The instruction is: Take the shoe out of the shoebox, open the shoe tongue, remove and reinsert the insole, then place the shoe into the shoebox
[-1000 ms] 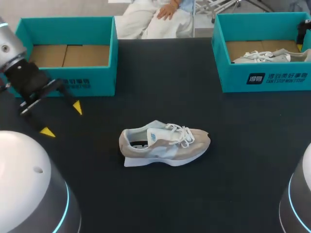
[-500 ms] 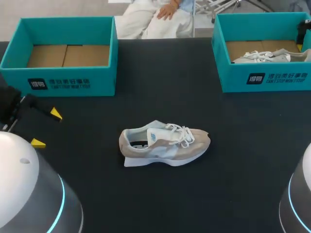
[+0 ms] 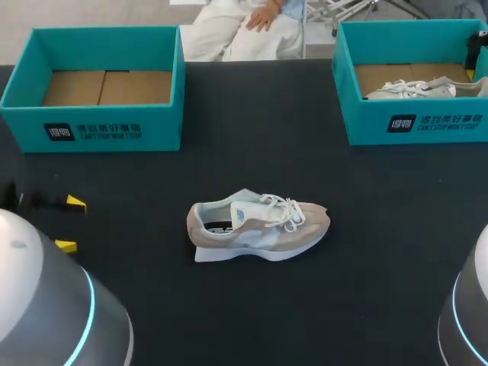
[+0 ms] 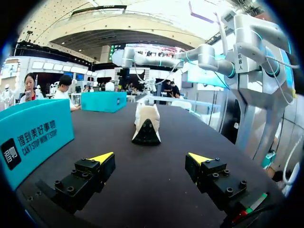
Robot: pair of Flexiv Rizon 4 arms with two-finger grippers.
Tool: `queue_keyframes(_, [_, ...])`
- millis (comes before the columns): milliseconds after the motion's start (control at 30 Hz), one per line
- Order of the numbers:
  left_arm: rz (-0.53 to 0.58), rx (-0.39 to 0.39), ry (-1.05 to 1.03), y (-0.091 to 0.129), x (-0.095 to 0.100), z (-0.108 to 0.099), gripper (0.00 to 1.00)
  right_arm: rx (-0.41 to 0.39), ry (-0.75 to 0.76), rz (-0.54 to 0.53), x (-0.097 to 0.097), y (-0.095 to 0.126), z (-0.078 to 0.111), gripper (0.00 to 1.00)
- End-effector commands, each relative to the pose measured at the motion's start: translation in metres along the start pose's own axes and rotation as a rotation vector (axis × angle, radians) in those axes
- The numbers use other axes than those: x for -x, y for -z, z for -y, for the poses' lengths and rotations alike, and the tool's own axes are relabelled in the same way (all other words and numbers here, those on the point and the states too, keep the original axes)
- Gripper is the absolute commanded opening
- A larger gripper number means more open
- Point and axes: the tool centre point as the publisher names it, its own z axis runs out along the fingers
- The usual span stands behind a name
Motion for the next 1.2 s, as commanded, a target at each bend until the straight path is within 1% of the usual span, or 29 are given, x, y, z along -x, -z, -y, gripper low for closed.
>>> queue_keyframes(33, [0.023,0.025,-0.027,-0.004,-0.001,-0.01,1.0,0.003,-0.001,0.0,0.0,0.0,0.001,1.0])
queue_keyframes(133, [0.007,0.047,-0.045,-0.004,-0.003,-0.014,1.0,0.003,-0.001,0.0,0.0,0.0,0.001,1.0])
queue_keyframes(333, [0.004,0.051,-0.054,-0.006,-0.001,-0.02,1.0,0.003,-0.001,0.0,0.0,0.0,0.001,1.0])
queue_keyframes(367, [-0.01,0.023,-0.059,-0.007,-0.001,-0.019,1.0,0.003,-0.001,0.0,0.0,0.0,0.001,1.0])
queue_keyframes(933, [-0.01,0.023,-0.059,-0.007,-0.001,-0.019,1.0,0.003,-0.001,0.0,0.0,0.0,0.001,1.0])
queue_keyframes(967, [-0.002,-0.006,-0.054,-0.008,-0.004,-0.017,1.0,0.003,-0.001,0.0,0.0,0.0,0.001,1.0])
queue_keyframes(1000, [0.024,0.028,-0.053,-0.012,-0.006,-0.016,1.0,0.003,-0.001,0.0,0.0,0.0,0.001,1.0])
queue_keyframes(1033, [0.04,0.027,-0.068,-0.015,-0.008,-0.015,1.0,0.003,-0.001,0.0,0.0,0.0,0.001,1.0])
queue_keyframes(1067, [0.079,0.044,-0.058,-0.02,-0.009,-0.013,1.0,0.003,-0.001,0.0,0.0,0.0,0.001,1.0])
queue_keyframes(1133, [0.105,0.06,-0.074,-0.029,-0.011,-0.009,1.0,0.003,-0.001,0.0,0.0,0.0,0.001,1.0])
queue_keyframes(1200, [0.107,0.078,-0.062,-0.04,-0.012,-0.005,1.0,0.003,-0.001,0.0,0.0,0.0,0.001,1.0])
